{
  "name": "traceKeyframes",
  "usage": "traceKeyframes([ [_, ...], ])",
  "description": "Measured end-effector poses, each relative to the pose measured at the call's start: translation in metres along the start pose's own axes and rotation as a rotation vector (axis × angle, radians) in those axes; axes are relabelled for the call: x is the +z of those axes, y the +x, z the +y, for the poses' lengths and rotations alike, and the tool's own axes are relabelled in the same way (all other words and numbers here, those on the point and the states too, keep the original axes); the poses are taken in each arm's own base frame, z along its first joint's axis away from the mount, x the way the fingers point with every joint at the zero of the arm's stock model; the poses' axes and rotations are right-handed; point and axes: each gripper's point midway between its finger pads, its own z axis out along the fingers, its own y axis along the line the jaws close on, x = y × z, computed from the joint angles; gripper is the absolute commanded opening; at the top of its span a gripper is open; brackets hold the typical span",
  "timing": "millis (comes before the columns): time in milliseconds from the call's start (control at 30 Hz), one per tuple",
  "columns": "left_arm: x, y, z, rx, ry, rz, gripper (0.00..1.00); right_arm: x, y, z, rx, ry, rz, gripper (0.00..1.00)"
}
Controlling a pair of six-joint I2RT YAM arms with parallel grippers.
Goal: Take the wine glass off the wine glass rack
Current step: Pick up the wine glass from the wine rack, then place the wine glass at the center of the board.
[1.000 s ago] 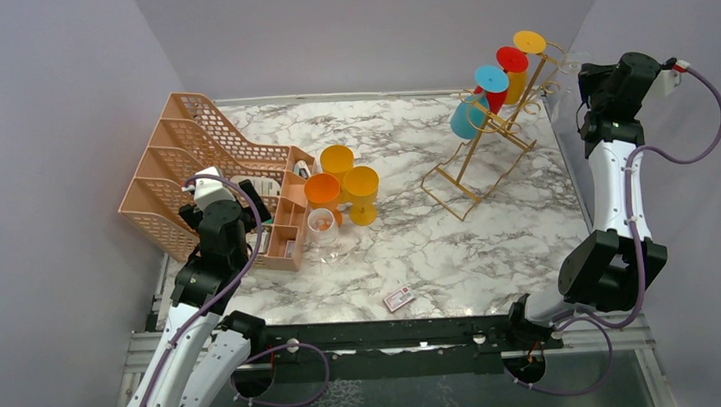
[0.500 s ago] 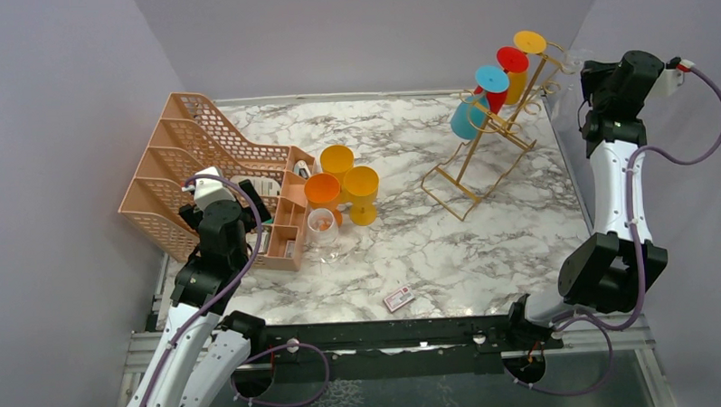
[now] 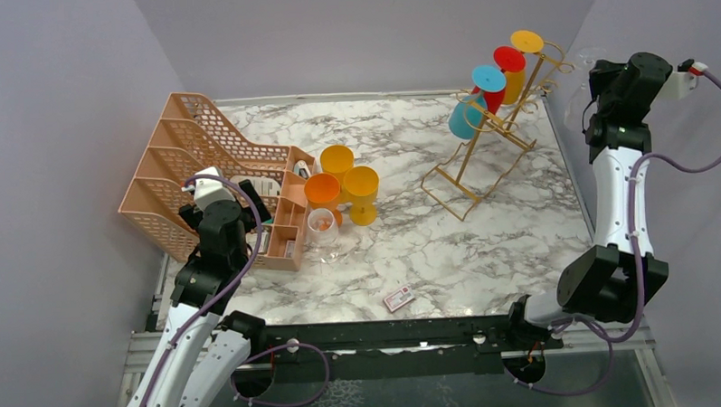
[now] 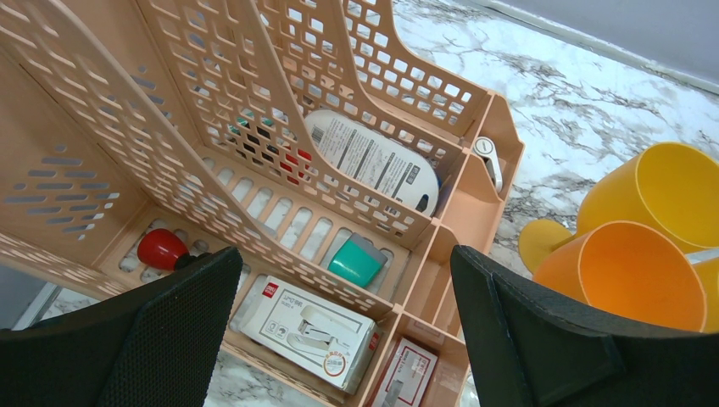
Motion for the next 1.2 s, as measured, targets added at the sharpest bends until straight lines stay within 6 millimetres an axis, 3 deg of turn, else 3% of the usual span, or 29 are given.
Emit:
traceKeyframes([
  [167, 0.000, 0.000, 0.000, 0.000, 0.000, -0.001, 0.99, -0.022, -0.002, -0.003, -0.010, -0.008, 0.000, 0.01],
  [500, -0.001, 0.000, -0.001, -0.003, 0.007, -0.001, 0.99, -0.104, -0.011, -0.014, -0.065, -0.039, 0.006, 0.01],
  [733, -0.002, 0.002, -0.007, -0.001, 0.046, 0.011, 0.99, -0.172, 0.019, -0.042, -0.096, -0.054, 0.132, 0.01],
  [900, -0.002, 0.004, -0.014, 0.008, 0.080, 0.026, 0.99, -0.221, 0.057, -0.032, -0.143, -0.127, 0.296, 0.01],
  [1200, -0.002, 0.006, -0.017, 0.018, 0.098, 0.034, 0.99, -0.260, 0.102, -0.038, -0.221, -0.178, 0.517, 0.01],
])
